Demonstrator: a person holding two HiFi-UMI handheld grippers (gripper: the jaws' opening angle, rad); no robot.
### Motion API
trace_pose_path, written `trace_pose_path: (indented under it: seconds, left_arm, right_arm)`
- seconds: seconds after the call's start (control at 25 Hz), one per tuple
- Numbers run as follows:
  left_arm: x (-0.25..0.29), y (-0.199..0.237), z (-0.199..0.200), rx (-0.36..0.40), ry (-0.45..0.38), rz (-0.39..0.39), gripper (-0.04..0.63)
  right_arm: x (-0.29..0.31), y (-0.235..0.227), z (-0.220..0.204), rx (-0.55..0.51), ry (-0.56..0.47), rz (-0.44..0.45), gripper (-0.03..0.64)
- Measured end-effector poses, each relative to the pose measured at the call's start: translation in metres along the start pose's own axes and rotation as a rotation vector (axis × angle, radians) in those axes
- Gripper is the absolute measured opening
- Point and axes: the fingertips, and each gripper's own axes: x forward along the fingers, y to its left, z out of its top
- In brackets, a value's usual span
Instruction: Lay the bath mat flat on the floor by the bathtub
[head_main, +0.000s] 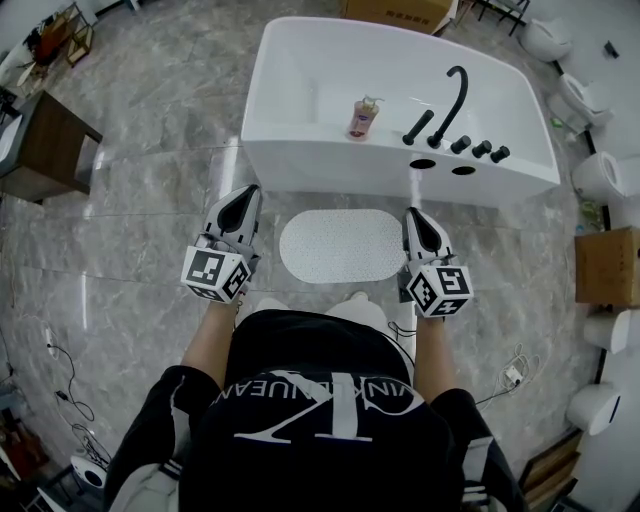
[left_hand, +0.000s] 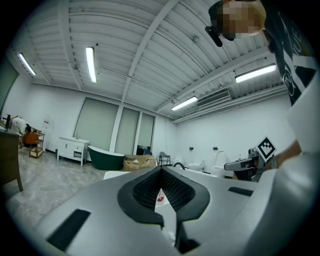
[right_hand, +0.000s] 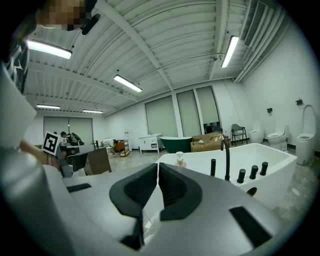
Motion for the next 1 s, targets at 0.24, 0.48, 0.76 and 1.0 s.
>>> trace_pose_path:
  seconds: [0.24, 0.48, 0.76, 1.0]
  left_arm:
    - [0.001, 0.004, 0.001, -0.006, 0.0, 0.006, 0.014]
    - [0.002, 0.009, -0.001, -0.011, -0.002, 0.019, 0.014]
    - [0.003, 0.013, -0.002, -0.013, 0.006, 0.031, 0.014]
    - [0.006, 0.02, -0.002, -0.007, 0.012, 0.043, 0.014]
  right_arm:
    - [-0.001, -0.003, -0.003, 0.007, 0.01, -0.013, 0.029]
    - [0.0, -0.005, -0.007, 0.0, 0.019, -0.017, 0.029]
    - [0.003, -0.006, -0.011, 0.009, 0.031, -0.016, 0.029]
    - [0.009, -0.01, -0.011, 0.012, 0.033, -0.016, 0.029]
